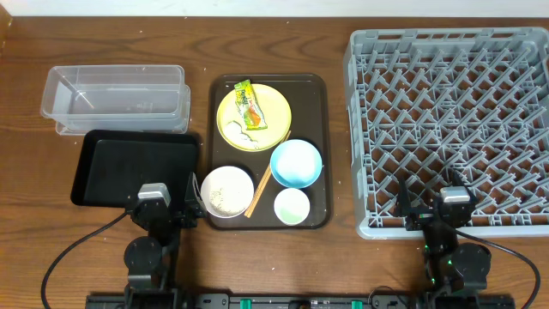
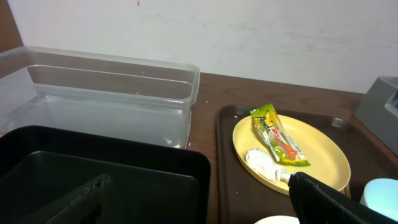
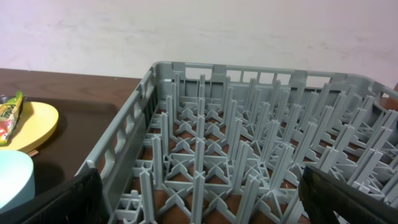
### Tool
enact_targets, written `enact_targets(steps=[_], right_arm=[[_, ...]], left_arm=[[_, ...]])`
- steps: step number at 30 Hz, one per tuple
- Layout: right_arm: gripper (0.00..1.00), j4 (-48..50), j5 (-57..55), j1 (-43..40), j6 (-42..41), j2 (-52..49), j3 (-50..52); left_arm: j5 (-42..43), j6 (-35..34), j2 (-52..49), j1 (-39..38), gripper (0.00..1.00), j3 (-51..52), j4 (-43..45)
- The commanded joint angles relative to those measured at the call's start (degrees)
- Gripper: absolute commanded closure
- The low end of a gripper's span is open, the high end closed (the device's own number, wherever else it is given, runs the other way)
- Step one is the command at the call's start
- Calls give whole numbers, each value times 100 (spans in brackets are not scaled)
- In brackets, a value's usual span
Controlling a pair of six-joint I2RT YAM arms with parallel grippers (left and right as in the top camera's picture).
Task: Sort waste into correct bins and load items into the dishwasher rack
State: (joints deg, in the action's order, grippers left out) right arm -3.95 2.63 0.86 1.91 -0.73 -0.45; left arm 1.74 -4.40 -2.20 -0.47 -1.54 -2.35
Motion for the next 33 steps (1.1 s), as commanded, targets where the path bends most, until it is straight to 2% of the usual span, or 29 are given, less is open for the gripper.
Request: enact_targets(steps=[1,22,28,33], right_arm=[[1,-11,20,-4,-79,-17,13],[1,-9,24,-4,-83,-17,13],[1,-11,20,-4,-616,-17,13],[1,-11,22,-4,-616,-28,13]], left_arm=[[-72,74,48,24,8,131,-166],[-72,74,48,24,8,129,-166],[-125,74,46,24,8,129,-166],[-92,74,46,24,8,129,-166]])
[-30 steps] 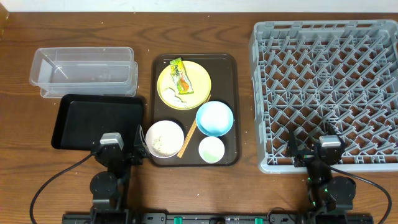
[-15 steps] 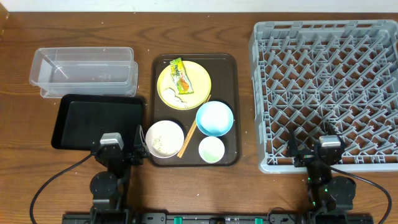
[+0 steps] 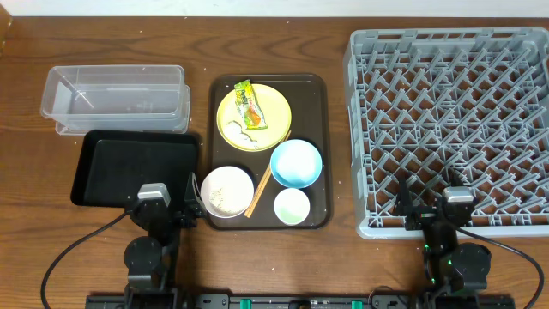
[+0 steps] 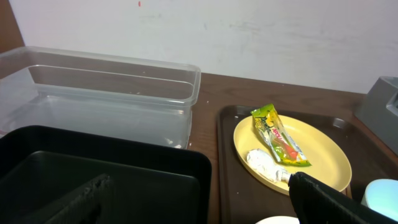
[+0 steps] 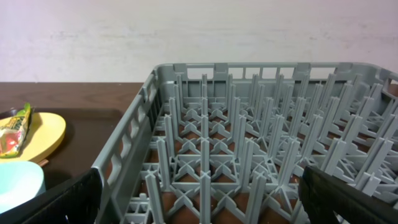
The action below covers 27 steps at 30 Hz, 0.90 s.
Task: Sort waste into correct bins and load items into the dishwasher rack
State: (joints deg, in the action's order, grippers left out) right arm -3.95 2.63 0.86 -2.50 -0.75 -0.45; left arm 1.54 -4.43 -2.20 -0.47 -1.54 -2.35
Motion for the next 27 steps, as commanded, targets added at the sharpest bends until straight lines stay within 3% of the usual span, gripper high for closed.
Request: enact_targets(steps=[1,6,13,20,27], right_arm=[[1,-13,22,-4,-175,-26,7],[1,-129,22,-4,-175,-39,-101],[1,-686,24,-4,-323,-468,-713],[1,-1445,26,-4,-321,-1906,-2022],[1,-2791,68,-4,-299,-3628,-3453]], left_arm=[[-70,74,46,24,8,129,-166],[-66,74,37,24,8,-4,-321],[-42,72,-415,24,8,-831,-1416],[-17,-114,-1633,24,8,-2138,-2468],[557,-332,-3512,24,8,-3615,-3534]])
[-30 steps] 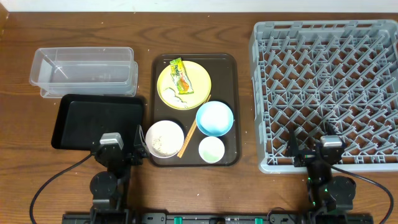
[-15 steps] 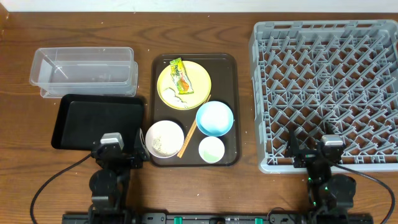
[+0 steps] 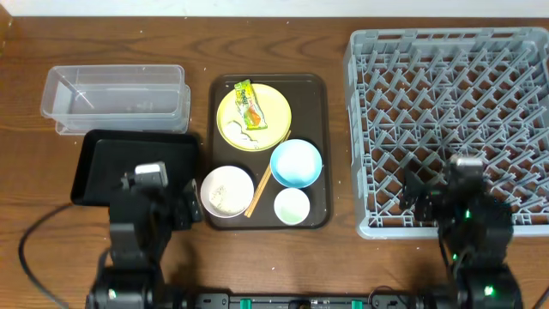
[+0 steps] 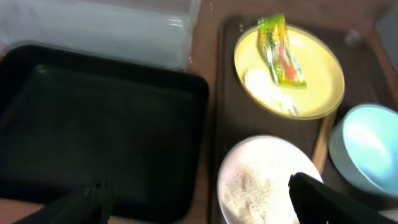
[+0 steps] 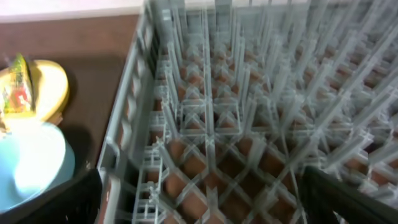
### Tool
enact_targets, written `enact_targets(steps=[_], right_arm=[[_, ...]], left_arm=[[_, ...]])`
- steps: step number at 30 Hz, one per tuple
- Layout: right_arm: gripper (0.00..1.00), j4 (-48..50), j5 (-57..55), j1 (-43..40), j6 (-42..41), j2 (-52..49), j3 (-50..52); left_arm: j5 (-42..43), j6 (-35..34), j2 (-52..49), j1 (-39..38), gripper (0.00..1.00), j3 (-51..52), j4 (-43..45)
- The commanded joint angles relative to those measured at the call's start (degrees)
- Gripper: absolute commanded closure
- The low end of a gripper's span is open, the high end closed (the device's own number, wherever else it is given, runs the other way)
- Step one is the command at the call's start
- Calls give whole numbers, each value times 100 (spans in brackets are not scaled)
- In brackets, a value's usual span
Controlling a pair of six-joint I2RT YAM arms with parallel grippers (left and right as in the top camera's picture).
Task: Sort waste into correct bins and load items into the dishwasher rack
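Note:
A brown tray [image 3: 317, 154] holds a yellow plate [image 3: 274, 112] with a green wrapper [image 3: 249, 103] and a crumpled white napkin [image 4: 264, 84]. Also on it are a blue bowl [image 3: 296, 163], a white bowl [image 3: 227, 190] with rice remains, a small pale cup [image 3: 292, 206] and chopsticks [image 3: 262, 189]. My left gripper [image 3: 150, 202] hangs open over the near edge of the black bin [image 3: 137, 163], beside the white bowl [image 4: 261, 180]. My right gripper [image 3: 463, 189] is open above the near left part of the grey rack [image 3: 446, 120].
A clear plastic bin [image 3: 116, 94] stands behind the black bin at the far left. The rack's upright tines [image 5: 249, 112] fill the right wrist view. Brown table shows between tray and rack.
Both arms have risen and tilted downward. The left wrist view now looks down on the black bin and tray, the right one down into the rack. Both grippers stay open.
At both earlier moments the arms sat low at the table's near edge, grippers open, looking level across the bins and the rack. Now both are raised over the black bin and the rack. Nothing on the tray has moved.

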State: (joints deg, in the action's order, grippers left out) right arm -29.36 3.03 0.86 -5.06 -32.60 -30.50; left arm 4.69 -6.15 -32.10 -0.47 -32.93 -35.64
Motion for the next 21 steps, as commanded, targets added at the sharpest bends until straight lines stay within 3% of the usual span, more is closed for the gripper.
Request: enact_targets(steps=[1,7,11,17,21], right_arm=[[1,-549,26,-4,-42,-726,-710],[1,-1799,20,-4,-37,-1923,-1812],[1,-2083,24,-7,0,-2444,-2120],[1,-2100,50,-4,-7,-2656,-2127],[1,-2055,114,-4,-4,-2638,-2127]], left_arm=[[262,-162,-822,24,8,-726,-448],[544,-162,-2387,24,8,-2212,-2055],[544,-164,-3134,24,8,-2889,-2861],[957,-164,-3473,24,8,-2970,-2970],[1386,-203,-3484,24,8,-2979,-2332]])
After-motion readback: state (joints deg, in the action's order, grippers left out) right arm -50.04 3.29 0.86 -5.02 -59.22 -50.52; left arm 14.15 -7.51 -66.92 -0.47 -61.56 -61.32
